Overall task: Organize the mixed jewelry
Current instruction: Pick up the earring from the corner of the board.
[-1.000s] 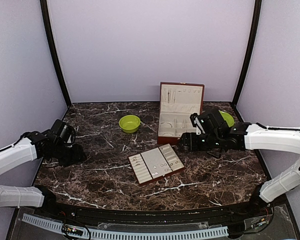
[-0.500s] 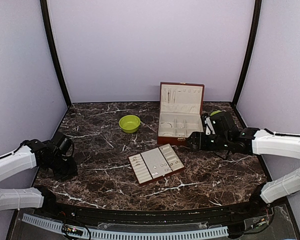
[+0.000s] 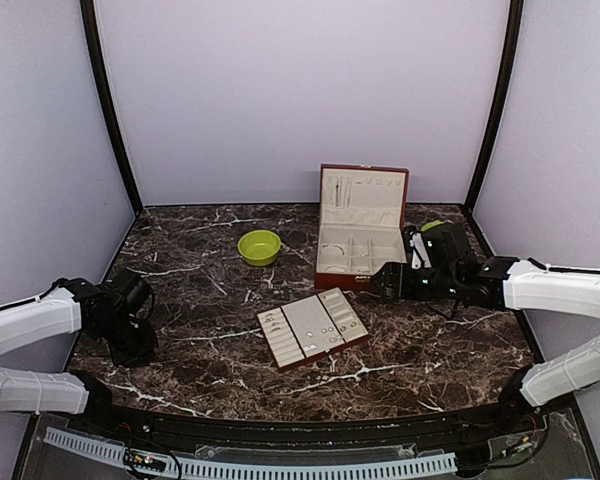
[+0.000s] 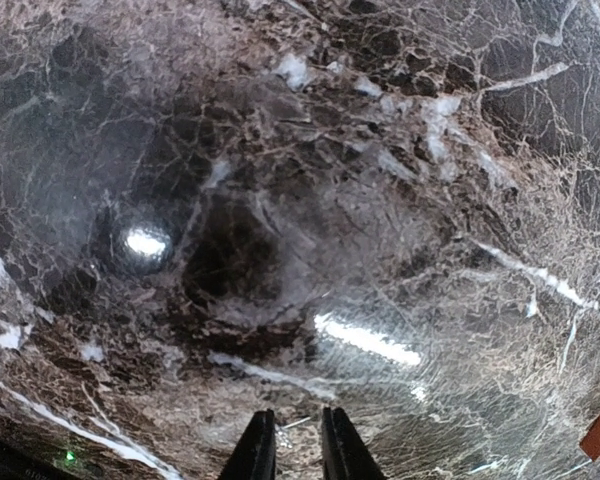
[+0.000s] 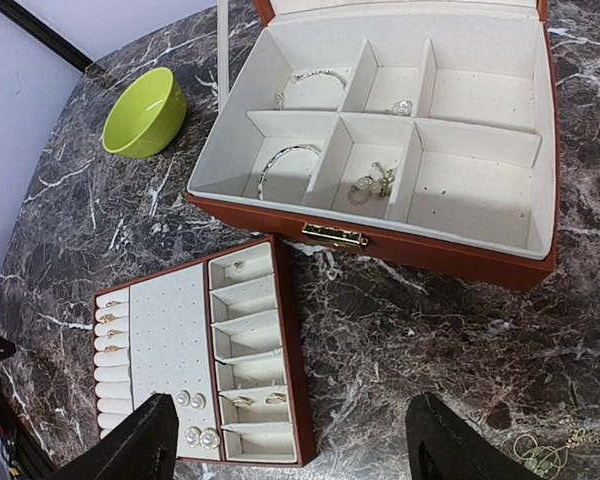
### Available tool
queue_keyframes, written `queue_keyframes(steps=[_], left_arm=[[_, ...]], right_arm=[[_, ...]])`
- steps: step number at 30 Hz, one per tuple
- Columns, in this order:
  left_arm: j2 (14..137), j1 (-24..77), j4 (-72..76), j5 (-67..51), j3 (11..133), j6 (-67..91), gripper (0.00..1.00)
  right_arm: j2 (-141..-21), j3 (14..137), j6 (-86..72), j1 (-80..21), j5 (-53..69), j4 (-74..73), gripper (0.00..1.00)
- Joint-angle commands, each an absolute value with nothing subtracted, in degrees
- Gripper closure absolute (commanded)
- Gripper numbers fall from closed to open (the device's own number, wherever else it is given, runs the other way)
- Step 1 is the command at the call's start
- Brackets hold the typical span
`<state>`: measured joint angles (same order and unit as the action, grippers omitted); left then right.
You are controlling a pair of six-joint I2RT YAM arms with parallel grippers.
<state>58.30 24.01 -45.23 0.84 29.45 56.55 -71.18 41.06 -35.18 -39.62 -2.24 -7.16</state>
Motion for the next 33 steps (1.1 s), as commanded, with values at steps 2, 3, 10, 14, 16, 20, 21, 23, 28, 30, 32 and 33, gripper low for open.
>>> queue_keyframes(steps=[2, 3, 10, 14, 16, 20, 21, 23, 28, 30, 32, 33], left_arm=[[59.5, 24.2, -46.3, 0.1, 28.8, 56.9, 0.81], [59.6, 24.2, -46.5, 0.2, 28.8, 57.0, 0.81], [59.8, 24.2, -47.5, 0.2, 28.6, 57.8, 0.85], [60.0, 24.2, -47.5, -2.1, 28.4, 57.9, 0.86], [60.3, 24.2, -47.5, -2.3, 28.3, 57.9, 0.86], [60.7, 24.2, -47.6, -2.2, 28.4, 57.9, 0.85], [60.8, 24.2, -47.7, -2.3, 28.5, 57.9, 0.85], [61.0, 24.2, -47.8, -2.5, 28.5, 57.8, 0.85], [61.9, 24.2, -47.7, -2.6, 28.5, 57.6, 0.85], [62.4, 24.2, -47.7, -2.9, 28.5, 57.4, 0.85], [62.7, 24.2, -47.9, -2.6, 28.6, 57.4, 0.85], [62.8, 24.2, -47.8, -2.5, 28.7, 57.5, 0.86]], right_arm=[[-71.5, 40.2, -36.0, -39.1, -1.3, -4.7, 0.21], [-71.5, 40.0, -36.0, -39.1, -1.3, -4.6, 0.21], [-71.3, 39.5, -36.6, -39.0, -1.5, -4.2, 0.21], [-71.3, 39.4, -36.8, -38.9, -1.3, -4.0, 0.21], [-71.2, 39.3, -36.8, -38.9, -1.2, -4.0, 0.21], [-71.1, 39.1, -36.9, -38.8, -1.1, -3.9, 0.21], [-71.1, 39.0, -37.0, -38.8, -1.1, -3.8, 0.21], [-71.0, 38.8, -37.3, -38.8, -1.1, -3.8, 0.21], [-70.7, 38.2, -37.9, -38.8, -1.1, -3.3, 0.21], [-70.7, 38.0, -38.0, -38.8, -1.1, -3.1, 0.21], [-70.7, 38.0, -38.0, -38.8, -1.1, -3.1, 0.21], [-70.8, 38.0, -38.0, -38.8, -1.0, -3.1, 0.21]])
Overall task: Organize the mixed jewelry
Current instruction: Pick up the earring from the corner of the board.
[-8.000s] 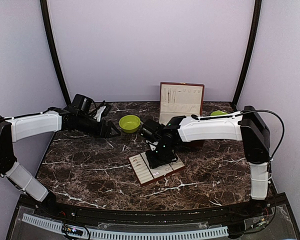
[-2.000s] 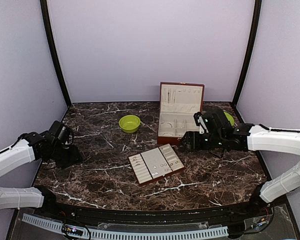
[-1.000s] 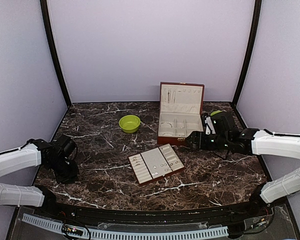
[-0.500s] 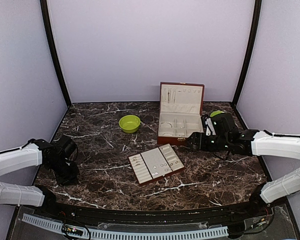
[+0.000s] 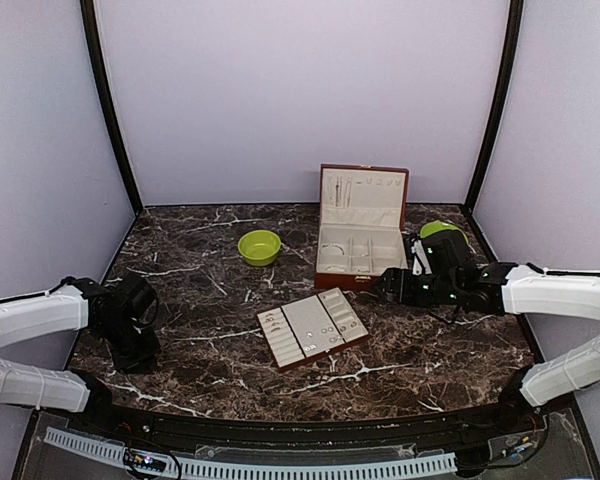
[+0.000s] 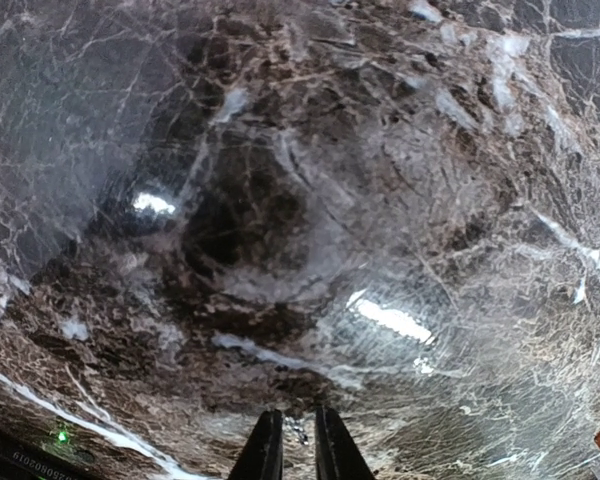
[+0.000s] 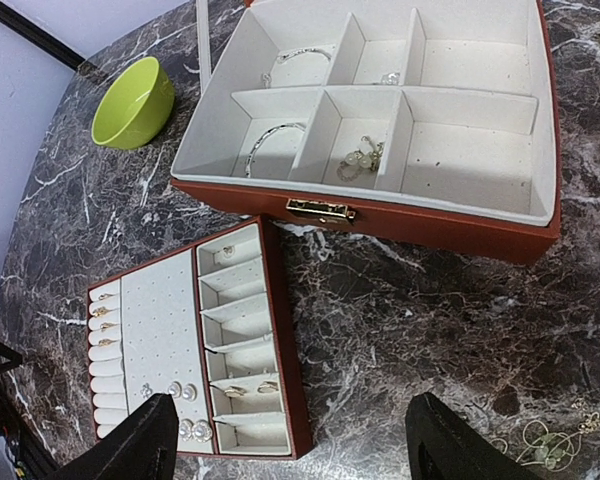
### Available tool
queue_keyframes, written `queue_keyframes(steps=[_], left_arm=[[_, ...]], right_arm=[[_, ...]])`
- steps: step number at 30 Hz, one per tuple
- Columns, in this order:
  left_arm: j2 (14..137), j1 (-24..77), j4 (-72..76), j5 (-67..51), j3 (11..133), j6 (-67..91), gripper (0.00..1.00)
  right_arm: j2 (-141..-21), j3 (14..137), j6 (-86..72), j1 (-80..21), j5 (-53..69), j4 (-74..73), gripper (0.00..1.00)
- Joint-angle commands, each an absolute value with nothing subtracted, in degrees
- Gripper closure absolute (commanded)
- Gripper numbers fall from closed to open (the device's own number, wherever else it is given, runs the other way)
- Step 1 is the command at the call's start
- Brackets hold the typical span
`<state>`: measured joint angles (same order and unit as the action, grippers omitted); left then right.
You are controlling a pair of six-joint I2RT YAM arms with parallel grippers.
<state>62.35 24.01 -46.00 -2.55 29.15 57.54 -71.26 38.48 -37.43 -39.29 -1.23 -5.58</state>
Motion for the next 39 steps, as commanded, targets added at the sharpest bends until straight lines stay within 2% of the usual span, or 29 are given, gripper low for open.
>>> queue_keyframes(steps=[1, 6, 12, 15, 28, 33, 39], left_arm=[[62.8, 24.2, -47.8, -2.4, 28.7, 57.6, 0.86], [63.4, 24.2, -47.8, -2.4, 28.9, 57.3, 0.92], [63.5, 24.2, -48.3, -2.1, 29.2, 57.1, 0.95], [63.3, 24.2, -48.6, -2.0, 29.4, 56.9, 1.0], [61.8, 24.4, -46.8, -4.4, 35.2, 53.7, 1.0], [67.3, 31.6, -44.1, -0.9, 43.0, 52.1, 1.0], [79.9, 41.1, -41.3, 5.2, 55.5, 47.3, 1.0]], right_arm=[[-70.7, 38.0, -38.1, -38.8, -1.1, -3.1, 0.21], [-71.0, 38.1, -37.8, -38.7, -1.1, -3.0, 0.21], [-71.0, 37.9, -37.9, -38.8, -1.1, -3.1, 0.21], [-70.9, 37.9, -38.0, -38.8, -1.2, -3.2, 0.21], [-68.1, 38.0, -37.5, -38.8, -1.4, -5.5, 0.21], [-66.9, 38.1, -37.7, -38.8, -1.1, -6.8, 0.2], [-65.0, 37.4, -38.6, -38.8, 3.0, -6.1, 0.2]])
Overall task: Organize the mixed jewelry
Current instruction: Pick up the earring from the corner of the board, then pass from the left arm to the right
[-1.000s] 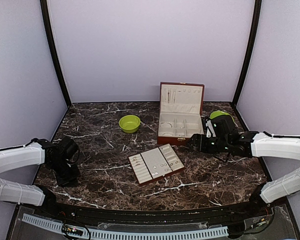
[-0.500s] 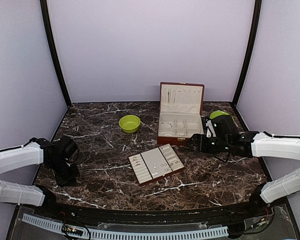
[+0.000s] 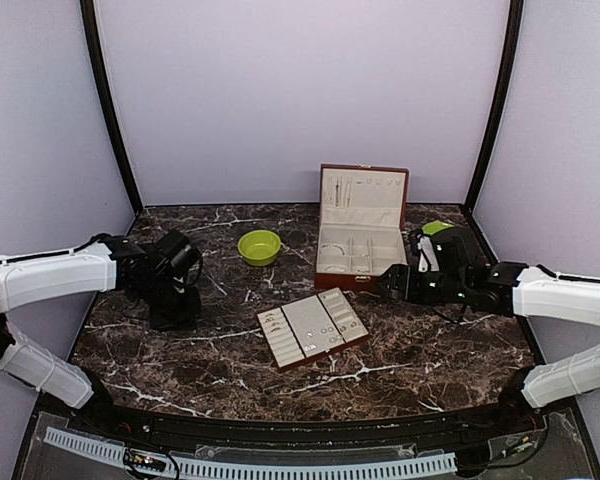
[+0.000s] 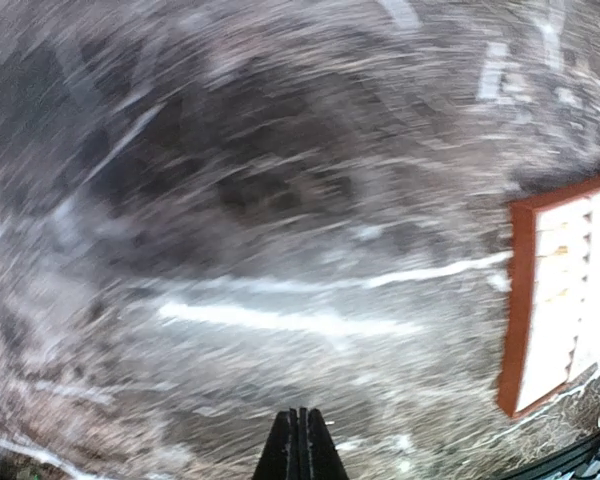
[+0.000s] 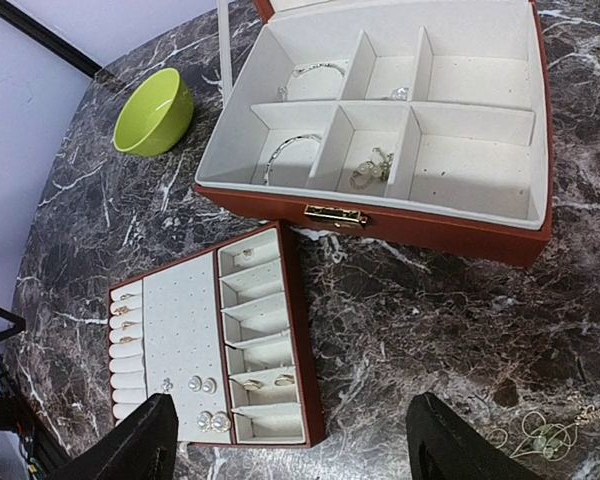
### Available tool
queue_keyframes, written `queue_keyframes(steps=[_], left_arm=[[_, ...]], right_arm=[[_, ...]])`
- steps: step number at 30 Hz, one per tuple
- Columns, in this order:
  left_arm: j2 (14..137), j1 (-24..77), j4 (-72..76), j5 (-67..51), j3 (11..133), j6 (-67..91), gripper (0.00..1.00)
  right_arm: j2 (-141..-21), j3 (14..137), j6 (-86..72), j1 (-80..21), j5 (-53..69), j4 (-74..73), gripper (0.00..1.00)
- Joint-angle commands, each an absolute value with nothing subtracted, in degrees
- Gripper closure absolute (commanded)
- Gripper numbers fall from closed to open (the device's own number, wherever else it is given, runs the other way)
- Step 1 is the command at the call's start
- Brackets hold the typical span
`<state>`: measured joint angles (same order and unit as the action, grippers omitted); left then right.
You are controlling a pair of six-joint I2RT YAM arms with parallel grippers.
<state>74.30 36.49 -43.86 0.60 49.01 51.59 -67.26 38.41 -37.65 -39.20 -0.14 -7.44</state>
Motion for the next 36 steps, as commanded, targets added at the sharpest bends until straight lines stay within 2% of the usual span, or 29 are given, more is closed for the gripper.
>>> queue_keyframes(steps=[1, 7, 15, 24, 33, 36], left_arm=[[81.8, 42.3, -41.0, 5.8, 57.8, 46.3, 1.0], [88.1, 47.6, -36.8, 6.1, 67.0, 41.4, 1.0], [90.7, 52.2, -25.3, -1.2, 69.6, 34.0, 1.0], [91.6, 55.2, -18.7, -10.2, 70.1, 29.6, 1.0], [91.6, 58.3, -19.3, -8.3, 70.0, 27.4, 1.0], [91.6, 58.8, -20.1, -7.8, 69.8, 27.2, 1.0]], right_arm=[[-64.5, 37.0, -38.8, -38.8, 3.8, -5.5, 0.21], [-62.0, 34.7, -39.2, -38.8, 9.7, -1.7, 0.2], [-64.2, 35.2, -38.4, -39.7, 17.4, -0.2, 0.23], [-71.0, 37.4, -40.9, -46.3, 18.9, 5.6, 0.34], [-80.2, 44.5, -40.5, -53.9, 16.3, 6.9, 0.49], [-81.5, 45.4, -39.5, -54.8, 17.2, 7.7, 0.57]])
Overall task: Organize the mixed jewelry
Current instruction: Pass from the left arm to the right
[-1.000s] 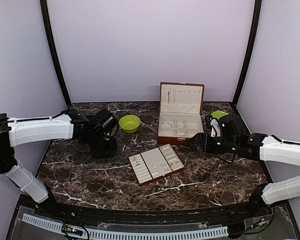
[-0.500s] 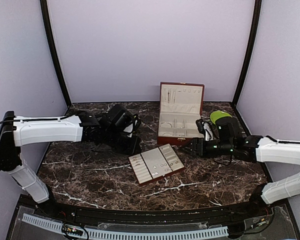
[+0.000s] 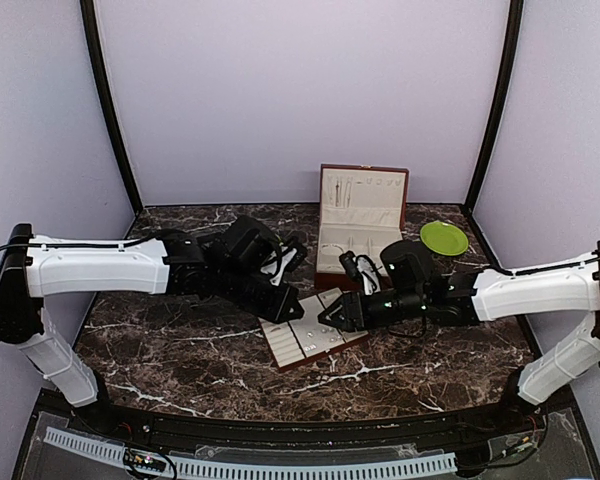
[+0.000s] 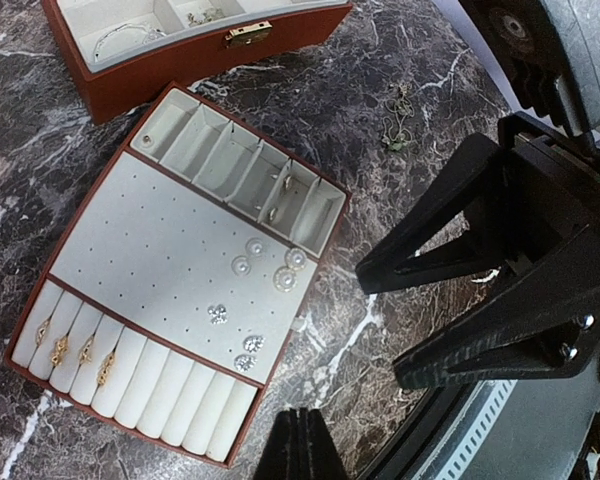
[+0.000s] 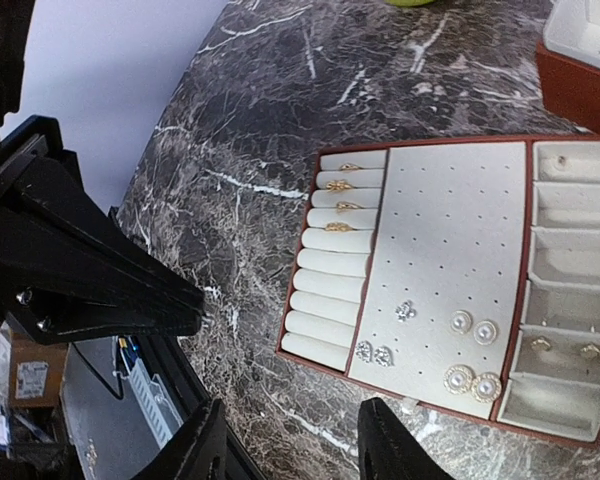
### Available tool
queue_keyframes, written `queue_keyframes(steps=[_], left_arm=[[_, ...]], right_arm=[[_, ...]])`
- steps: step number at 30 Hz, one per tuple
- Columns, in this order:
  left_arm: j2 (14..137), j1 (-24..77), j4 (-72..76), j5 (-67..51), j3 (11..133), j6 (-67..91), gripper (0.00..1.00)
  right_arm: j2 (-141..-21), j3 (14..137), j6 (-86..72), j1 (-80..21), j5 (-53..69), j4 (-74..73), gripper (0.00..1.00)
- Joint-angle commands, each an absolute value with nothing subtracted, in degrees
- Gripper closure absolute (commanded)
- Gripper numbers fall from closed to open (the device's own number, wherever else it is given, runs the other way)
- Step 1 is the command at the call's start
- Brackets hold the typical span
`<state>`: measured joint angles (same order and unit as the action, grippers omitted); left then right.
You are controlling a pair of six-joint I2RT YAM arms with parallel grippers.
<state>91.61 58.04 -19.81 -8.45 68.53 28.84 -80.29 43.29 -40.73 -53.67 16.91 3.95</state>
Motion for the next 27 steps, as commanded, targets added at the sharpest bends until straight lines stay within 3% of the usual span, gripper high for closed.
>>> queue_keyframes(steps=[1, 27], left_arm=[[91.7, 58.9, -20.2, -7.5, 69.7, 27.2, 1.0], [91.7, 60.2, -19.1, -7.3, 69.5, 27.5, 1.0]], right_arm=[[-81.8, 45.6, -39.1, -54.9, 17.7, 7.9, 0.59], [-86.2, 48.7, -37.0, -56.7, 20.5, 9.2, 0.77]])
